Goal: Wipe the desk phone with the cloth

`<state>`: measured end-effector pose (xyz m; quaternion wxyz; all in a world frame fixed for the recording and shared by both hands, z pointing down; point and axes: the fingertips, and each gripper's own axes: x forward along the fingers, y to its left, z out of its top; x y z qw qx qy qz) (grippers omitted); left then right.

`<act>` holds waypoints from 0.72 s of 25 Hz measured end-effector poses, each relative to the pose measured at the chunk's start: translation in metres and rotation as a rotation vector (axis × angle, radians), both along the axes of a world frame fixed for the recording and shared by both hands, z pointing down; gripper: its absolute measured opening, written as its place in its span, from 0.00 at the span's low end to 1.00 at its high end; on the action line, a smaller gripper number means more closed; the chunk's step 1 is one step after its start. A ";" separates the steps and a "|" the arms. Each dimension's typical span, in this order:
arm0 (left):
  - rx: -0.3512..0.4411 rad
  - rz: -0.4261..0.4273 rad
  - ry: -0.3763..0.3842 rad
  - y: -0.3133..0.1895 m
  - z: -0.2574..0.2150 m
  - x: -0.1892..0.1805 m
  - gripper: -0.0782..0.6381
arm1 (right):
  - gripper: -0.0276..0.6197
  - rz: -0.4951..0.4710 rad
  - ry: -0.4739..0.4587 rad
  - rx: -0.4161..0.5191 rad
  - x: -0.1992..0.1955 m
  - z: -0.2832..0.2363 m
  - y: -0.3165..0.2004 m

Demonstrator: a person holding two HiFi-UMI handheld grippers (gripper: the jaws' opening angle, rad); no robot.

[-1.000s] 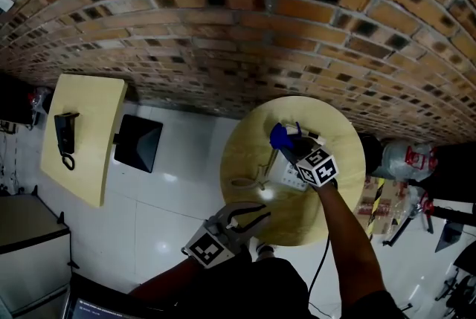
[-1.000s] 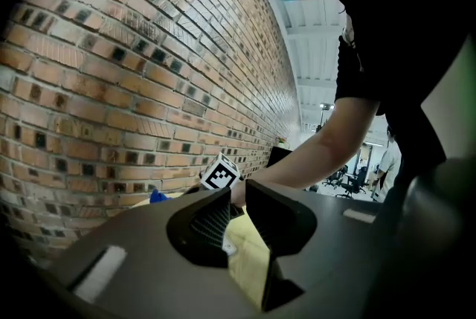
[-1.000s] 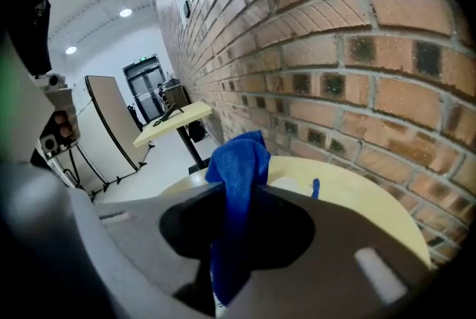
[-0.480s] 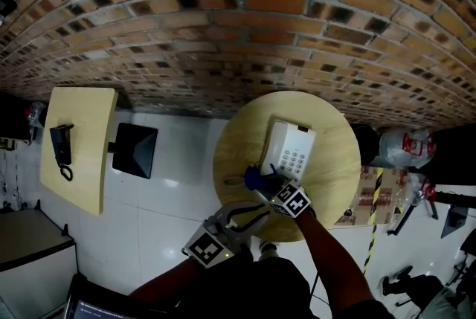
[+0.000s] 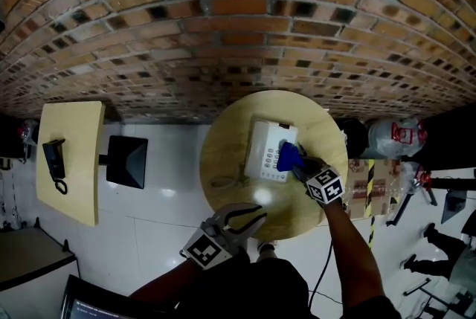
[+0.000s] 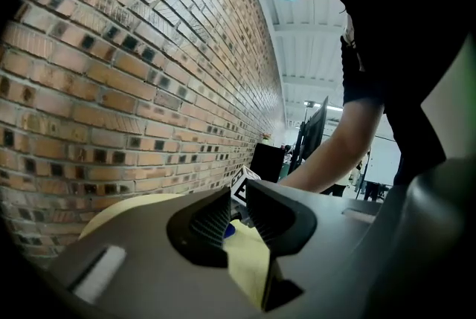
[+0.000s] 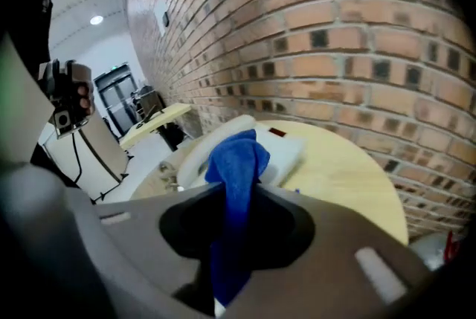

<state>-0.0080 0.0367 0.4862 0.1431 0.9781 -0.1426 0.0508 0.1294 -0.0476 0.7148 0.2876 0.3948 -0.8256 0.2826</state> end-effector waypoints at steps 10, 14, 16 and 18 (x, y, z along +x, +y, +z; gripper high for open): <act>-0.005 0.017 -0.031 0.008 0.008 0.008 0.20 | 0.18 0.254 0.171 -0.096 0.136 0.051 -0.010; -0.012 0.013 -0.043 0.011 0.008 0.007 0.20 | 0.19 0.303 0.161 -0.153 0.149 0.078 -0.004; -0.020 0.011 -0.046 0.013 0.009 0.006 0.20 | 0.23 0.328 0.140 -0.159 0.151 0.080 -0.005; -0.032 0.011 -0.053 0.014 0.012 0.007 0.20 | 0.28 0.351 0.117 -0.171 0.155 0.081 -0.006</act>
